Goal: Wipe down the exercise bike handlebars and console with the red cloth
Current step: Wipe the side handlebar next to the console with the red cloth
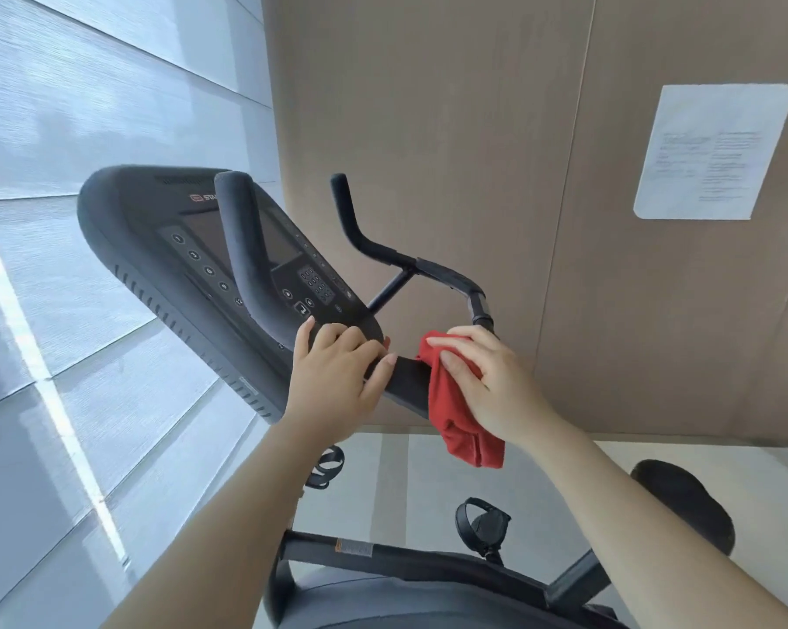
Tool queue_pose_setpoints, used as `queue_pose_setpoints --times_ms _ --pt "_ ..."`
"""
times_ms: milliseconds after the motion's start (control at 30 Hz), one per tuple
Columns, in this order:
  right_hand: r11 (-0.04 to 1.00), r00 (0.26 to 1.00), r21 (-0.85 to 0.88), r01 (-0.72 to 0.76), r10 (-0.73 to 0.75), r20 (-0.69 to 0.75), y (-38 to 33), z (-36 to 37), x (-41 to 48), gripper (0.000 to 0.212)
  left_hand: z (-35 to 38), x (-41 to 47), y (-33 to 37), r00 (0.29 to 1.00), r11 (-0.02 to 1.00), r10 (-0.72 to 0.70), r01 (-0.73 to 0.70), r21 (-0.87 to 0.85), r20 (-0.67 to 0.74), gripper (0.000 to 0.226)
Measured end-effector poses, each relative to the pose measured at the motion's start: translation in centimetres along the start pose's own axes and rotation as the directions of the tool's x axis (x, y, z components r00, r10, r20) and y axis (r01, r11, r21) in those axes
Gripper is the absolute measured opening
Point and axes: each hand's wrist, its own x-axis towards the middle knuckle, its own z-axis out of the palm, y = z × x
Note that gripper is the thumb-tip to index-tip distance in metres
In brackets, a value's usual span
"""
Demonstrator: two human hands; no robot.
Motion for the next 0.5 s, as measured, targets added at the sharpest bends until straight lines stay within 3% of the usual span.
queue_pose_setpoints --times_ms 100,233,367,500 --pt "0.999 0.988 0.033 -0.021 0.016 0.152 0.5 0.1 -0.5 0.037 0.4 -0.2 -0.1 0.999 0.999 0.003 -0.001 0.033 -0.047 0.042" --pt "0.999 0.971 0.040 -0.007 -0.002 0.239 2.4 -1.1 -1.4 0.045 0.5 -0.4 0.4 0.999 0.999 -0.020 0.022 0.040 -0.047 0.040" --pt "1.000 0.974 0.019 -0.020 0.015 0.224 2.9 -1.8 -0.2 0.037 0.6 -0.6 1.0 0.996 0.996 -0.069 0.071 0.055 -0.049 0.040" --pt "0.995 0.969 0.045 0.087 -0.095 0.229 0.8 -0.9 0.0 0.037 0.7 -0.6 1.3 0.995 0.993 -0.103 0.104 0.055 -0.019 0.044"
